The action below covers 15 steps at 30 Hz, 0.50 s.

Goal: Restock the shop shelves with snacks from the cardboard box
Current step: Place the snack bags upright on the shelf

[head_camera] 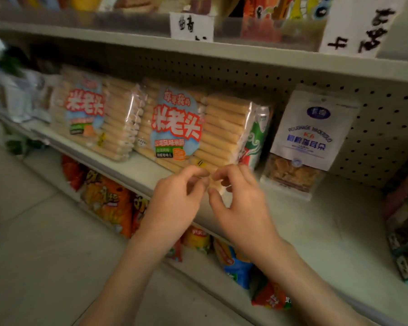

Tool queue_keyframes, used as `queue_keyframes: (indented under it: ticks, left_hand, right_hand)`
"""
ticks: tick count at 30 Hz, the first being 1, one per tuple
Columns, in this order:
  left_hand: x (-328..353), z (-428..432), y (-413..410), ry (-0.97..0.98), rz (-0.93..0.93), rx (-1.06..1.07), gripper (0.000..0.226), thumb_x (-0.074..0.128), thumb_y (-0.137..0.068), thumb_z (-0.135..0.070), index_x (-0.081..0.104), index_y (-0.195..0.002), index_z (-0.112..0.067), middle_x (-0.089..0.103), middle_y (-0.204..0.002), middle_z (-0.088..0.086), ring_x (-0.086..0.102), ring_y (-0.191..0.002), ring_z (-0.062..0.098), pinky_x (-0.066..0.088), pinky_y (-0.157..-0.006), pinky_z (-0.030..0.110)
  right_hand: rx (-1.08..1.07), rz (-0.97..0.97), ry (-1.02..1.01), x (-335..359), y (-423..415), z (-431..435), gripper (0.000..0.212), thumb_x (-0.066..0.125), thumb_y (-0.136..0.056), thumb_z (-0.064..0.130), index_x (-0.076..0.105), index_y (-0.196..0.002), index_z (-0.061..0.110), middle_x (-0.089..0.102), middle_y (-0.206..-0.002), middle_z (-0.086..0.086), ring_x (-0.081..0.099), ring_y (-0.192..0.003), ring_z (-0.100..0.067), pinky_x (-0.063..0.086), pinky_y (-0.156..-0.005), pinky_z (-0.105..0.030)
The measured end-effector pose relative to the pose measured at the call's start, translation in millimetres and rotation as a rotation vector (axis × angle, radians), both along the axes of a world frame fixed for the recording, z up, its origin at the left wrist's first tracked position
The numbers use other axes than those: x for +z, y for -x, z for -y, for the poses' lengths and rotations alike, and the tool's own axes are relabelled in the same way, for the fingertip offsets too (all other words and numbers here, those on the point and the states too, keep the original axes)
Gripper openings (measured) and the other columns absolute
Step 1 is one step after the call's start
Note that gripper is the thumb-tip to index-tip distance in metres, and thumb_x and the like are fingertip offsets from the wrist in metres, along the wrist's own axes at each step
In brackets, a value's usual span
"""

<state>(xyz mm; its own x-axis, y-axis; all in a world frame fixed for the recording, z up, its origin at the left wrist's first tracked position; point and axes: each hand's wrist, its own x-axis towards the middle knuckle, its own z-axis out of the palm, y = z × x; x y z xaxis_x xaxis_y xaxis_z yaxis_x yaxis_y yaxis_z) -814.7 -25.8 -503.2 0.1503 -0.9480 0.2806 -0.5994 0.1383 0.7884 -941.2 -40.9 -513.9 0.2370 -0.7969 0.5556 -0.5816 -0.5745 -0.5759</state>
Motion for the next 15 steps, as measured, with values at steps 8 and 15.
queue_keyframes:
  ticks: [8,15]
  left_hand:
    - [13,-37,-76,-0.323,0.083,0.130,0.028,0.052,-0.090,-0.006,0.066,-0.110,-0.020,0.072,-0.098,0.003,0.065,-0.092,0.021,0.046,-0.074,0.024]
    - [43,-66,-111,-0.586,0.034,0.370,0.025,0.048,-0.092,-0.013,0.065,-0.112,-0.016,0.069,-0.109,0.011,0.062,-0.103,0.029,0.047,-0.081,0.031]
  right_hand:
    - [0.279,-0.106,-0.434,25,-83,-3,0.019,0.057,-0.081,0.008,0.054,-0.099,0.012,0.052,-0.095,0.000,0.053,-0.090,-0.018,0.042,-0.078,-0.027]
    - [0.382,-0.427,-0.659,53,-143,-10,0.020,0.059,-0.082,0.018,0.051,-0.100,0.014,0.050,-0.105,-0.003,0.053,-0.098,-0.021,0.037,-0.074,-0.026]
